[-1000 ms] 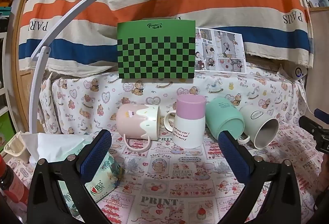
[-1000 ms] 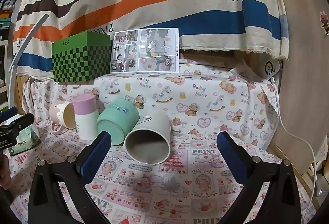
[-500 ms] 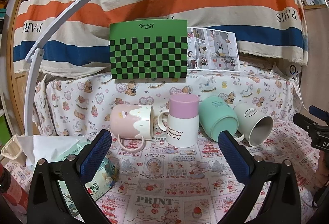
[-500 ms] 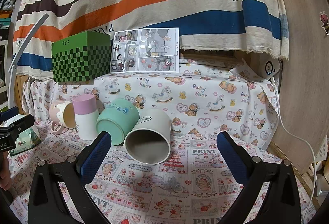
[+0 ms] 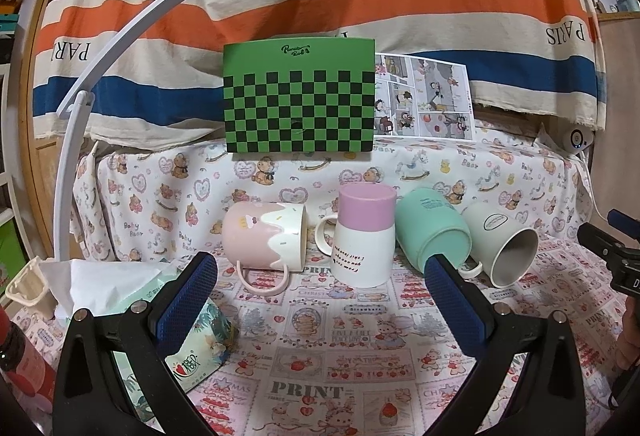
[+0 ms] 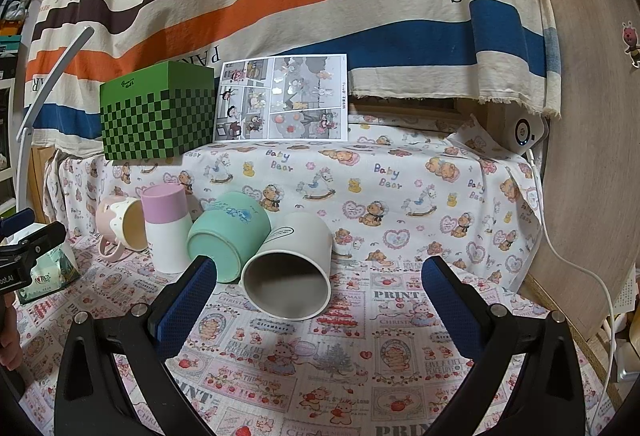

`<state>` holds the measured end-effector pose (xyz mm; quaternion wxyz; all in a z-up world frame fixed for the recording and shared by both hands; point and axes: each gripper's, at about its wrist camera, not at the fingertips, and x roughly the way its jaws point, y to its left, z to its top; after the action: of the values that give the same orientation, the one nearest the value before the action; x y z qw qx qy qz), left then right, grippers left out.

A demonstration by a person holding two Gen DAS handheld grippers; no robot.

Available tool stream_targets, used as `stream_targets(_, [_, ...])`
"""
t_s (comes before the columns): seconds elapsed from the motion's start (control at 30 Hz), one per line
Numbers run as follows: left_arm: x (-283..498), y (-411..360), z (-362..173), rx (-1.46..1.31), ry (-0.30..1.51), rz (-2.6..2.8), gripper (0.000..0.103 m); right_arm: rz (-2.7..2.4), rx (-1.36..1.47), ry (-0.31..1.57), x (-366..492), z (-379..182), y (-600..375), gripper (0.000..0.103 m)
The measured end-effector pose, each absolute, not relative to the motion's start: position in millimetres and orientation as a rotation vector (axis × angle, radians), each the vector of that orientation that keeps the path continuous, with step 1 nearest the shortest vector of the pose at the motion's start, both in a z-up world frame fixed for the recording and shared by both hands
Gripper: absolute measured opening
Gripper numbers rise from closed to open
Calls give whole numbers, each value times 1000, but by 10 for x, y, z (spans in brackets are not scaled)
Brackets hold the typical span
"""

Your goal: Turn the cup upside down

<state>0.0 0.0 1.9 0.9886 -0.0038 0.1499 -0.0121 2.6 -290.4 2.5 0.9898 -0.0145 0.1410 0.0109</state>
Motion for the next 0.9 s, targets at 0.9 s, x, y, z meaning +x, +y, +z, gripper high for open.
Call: stream_targets(0.9, [-2,19,21,-7,301,-21,103,20,-29,284,31,17,-2898,103])
